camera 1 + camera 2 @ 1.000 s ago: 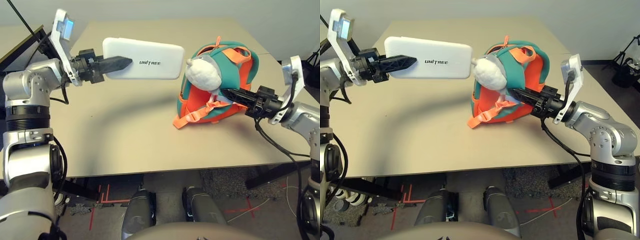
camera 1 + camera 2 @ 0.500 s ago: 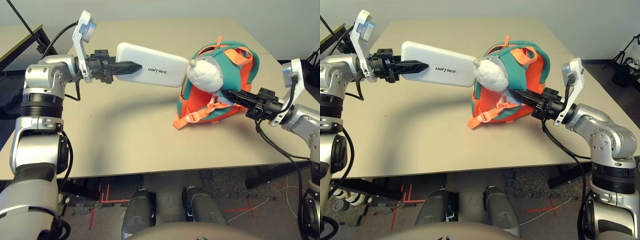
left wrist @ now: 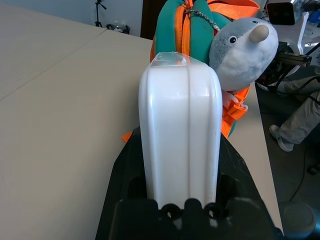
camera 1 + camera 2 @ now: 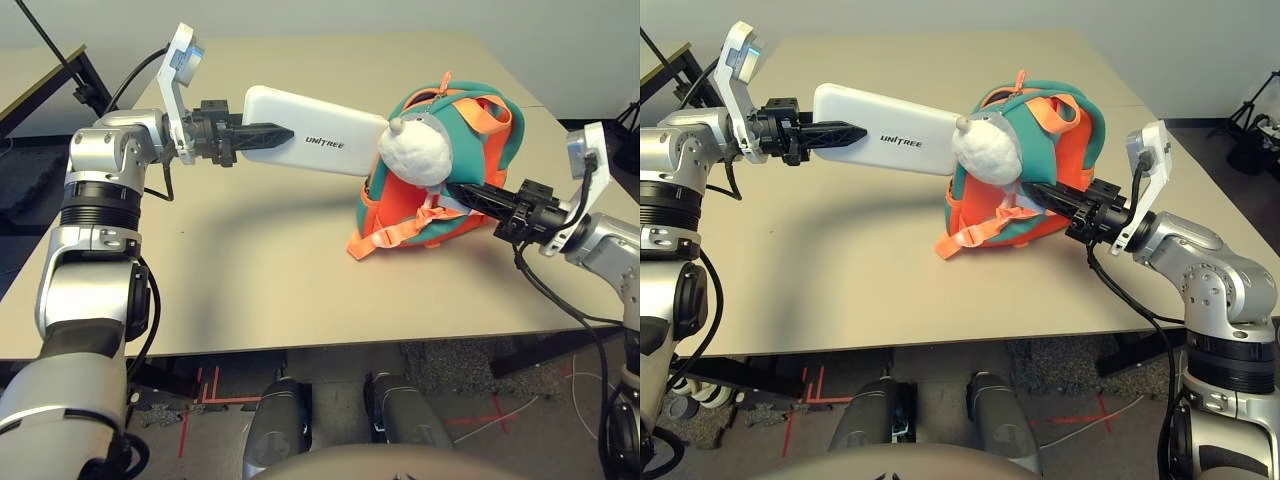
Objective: Put the pencil case into the backpack and zip it.
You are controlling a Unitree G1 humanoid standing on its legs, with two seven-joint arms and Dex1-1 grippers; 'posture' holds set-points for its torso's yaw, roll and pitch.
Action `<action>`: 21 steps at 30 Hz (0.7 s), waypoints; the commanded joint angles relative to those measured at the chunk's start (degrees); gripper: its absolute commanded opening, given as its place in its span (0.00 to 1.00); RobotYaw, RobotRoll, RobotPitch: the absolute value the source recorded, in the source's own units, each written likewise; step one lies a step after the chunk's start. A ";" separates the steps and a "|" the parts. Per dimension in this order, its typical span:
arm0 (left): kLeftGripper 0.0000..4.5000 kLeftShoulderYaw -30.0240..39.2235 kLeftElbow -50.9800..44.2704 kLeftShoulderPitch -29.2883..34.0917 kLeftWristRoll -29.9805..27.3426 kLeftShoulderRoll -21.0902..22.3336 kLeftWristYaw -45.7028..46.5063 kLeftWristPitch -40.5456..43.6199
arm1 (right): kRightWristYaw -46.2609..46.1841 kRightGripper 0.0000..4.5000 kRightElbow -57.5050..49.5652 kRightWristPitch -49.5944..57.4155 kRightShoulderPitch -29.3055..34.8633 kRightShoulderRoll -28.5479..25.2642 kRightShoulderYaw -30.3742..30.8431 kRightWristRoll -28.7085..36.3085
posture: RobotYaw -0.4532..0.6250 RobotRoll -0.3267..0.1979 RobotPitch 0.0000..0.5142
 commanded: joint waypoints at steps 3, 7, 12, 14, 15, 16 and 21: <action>0.30 1.19 -2.42 -1.56 -2.06 0.16 -2.88 2.72 | -0.29 0.00 -0.74 -0.62 0.21 -0.20 -0.46 0.61 | 0.25 0.62 0.12; 0.30 2.09 -3.73 -0.80 -2.91 0.20 -3.21 4.25 | -0.26 0.00 -0.87 -0.64 0.37 -0.17 -0.34 0.59 | 0.25 0.62 0.11; 0.30 1.64 -3.50 -0.50 -2.05 -1.24 -2.49 3.26 | 0.01 0.00 -0.61 -0.89 0.07 0.02 0.18 0.41 | 0.25 0.62 0.08; 0.30 1.19 -2.47 -0.82 -1.33 -2.58 -1.68 2.14 | 0.16 0.00 -0.33 -1.05 -0.24 0.06 0.46 0.27 | 0.25 0.62 0.07; 0.30 0.78 -1.95 -0.97 -0.80 -3.44 -1.27 1.44 | 0.25 0.00 -0.21 -1.11 -0.38 0.03 0.56 0.23 | 0.25 0.62 0.07; 0.30 0.43 -1.30 -1.18 -0.25 -4.55 -0.63 0.65 | 0.31 0.00 -0.10 -1.20 -0.54 0.04 0.70 0.17 | 0.25 0.62 0.06; 0.30 0.08 2.96 -2.43 1.69 -9.59 2.29 -2.98 | 0.18 0.00 -0.15 -1.53 -0.72 0.31 1.17 0.08 | 0.23 0.62 0.04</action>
